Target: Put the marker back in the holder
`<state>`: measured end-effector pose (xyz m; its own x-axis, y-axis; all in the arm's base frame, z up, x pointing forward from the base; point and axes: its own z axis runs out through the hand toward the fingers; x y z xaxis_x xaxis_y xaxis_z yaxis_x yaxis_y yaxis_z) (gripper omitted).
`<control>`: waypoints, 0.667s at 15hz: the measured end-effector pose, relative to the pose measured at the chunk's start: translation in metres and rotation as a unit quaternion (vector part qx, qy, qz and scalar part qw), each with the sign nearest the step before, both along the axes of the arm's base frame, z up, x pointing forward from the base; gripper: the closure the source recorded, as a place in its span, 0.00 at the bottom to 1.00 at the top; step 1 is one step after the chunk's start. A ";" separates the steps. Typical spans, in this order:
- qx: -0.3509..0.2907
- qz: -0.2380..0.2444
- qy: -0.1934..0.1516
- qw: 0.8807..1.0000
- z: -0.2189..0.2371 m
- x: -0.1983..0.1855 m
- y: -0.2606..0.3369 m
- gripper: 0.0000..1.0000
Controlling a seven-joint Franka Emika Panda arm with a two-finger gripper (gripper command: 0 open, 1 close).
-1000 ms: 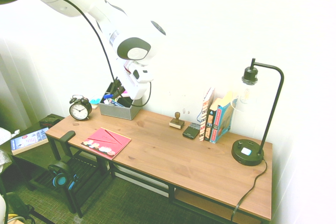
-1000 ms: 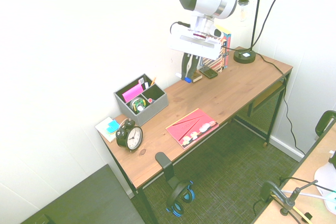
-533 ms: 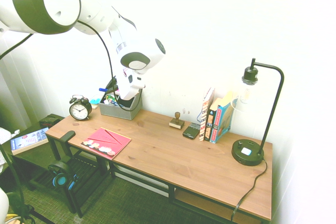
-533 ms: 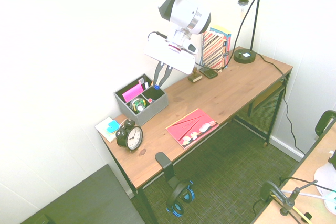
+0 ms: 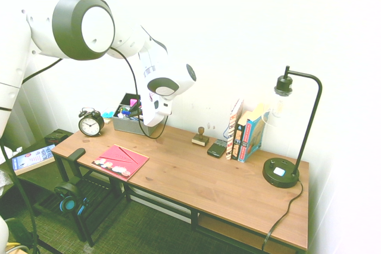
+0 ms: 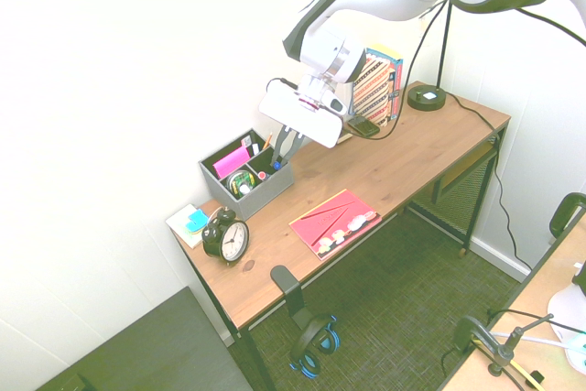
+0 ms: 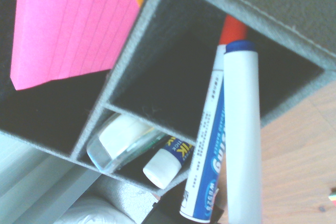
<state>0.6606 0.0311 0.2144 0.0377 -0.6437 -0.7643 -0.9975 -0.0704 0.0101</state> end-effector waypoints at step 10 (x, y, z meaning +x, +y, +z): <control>-0.031 0.072 -0.026 0.997 0.022 -0.003 0.005 0.00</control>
